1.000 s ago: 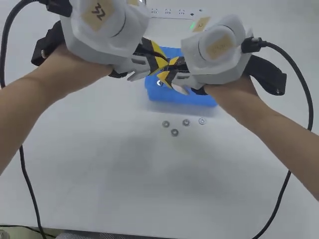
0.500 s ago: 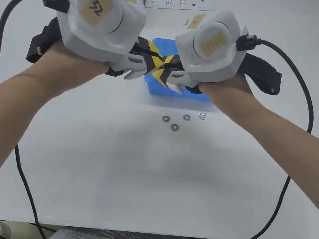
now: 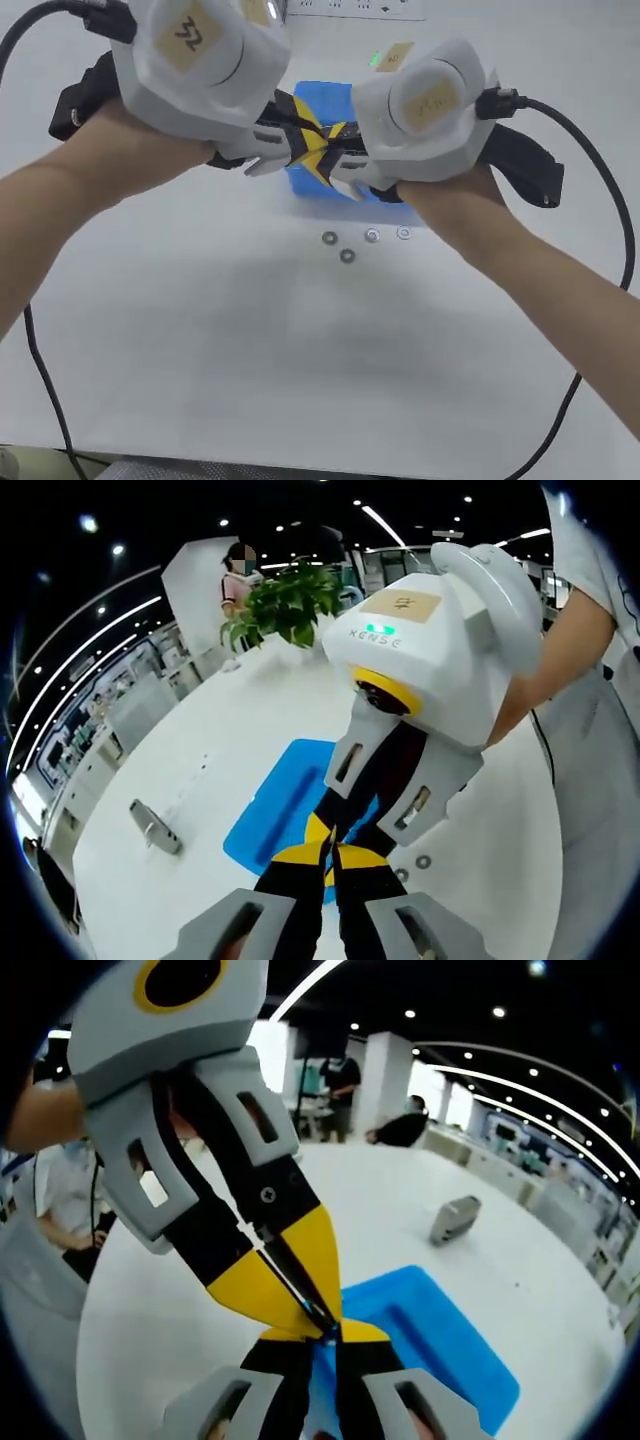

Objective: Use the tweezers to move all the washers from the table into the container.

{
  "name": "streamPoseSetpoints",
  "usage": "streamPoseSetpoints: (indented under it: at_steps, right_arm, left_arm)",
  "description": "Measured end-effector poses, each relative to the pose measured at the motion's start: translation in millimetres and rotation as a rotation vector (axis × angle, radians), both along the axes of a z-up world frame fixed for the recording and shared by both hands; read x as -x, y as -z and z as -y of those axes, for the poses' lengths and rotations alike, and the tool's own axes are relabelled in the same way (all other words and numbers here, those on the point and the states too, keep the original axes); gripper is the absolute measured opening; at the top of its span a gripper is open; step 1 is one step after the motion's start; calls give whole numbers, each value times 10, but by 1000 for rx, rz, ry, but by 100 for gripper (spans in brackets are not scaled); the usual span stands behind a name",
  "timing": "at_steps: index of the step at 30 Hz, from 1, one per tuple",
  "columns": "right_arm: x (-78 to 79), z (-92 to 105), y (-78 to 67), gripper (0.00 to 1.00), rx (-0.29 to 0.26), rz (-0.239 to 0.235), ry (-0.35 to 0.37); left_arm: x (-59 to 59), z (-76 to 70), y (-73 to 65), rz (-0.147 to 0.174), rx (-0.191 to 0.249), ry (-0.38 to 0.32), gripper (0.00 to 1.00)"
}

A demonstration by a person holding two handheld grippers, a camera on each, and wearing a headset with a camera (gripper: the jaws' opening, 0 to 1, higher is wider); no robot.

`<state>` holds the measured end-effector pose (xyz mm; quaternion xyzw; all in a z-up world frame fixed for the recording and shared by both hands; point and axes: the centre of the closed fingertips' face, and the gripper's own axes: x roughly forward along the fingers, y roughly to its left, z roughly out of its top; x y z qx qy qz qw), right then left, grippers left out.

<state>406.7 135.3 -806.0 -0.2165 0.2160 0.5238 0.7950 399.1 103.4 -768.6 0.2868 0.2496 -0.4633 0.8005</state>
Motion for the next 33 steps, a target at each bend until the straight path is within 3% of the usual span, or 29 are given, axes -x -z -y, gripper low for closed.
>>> streamPoseSetpoints:
  at_steps: [8, 14, 19, 24, 27, 33]
  right_arm:
    - [-23, -17, -3, 5, -10, -2, 6]
    - [-12, -4, -59, 6, -10, 11, 7]
    - [9, 22, -224, 7, -29, 36, -4]
    - [165, 87, -518, 6, -78, 62, 6]
    - [244, 112, -602, 6, -104, 71, 20]
    - [383, 129, -677, 6, -156, 44, 39]
  left_arm:
    - [-32, -17, -18, 10, 27, -40, 0]
    - [-12, -26, -26, 23, 9, -40, 0]
    - [38, -17, -201, 52, 36, -49, 0]
    - [191, 23, -464, 87, 66, -65, 0]
    - [271, 57, -548, 97, 68, -57, 0]
    - [391, 73, -642, 107, 68, -42, 0]
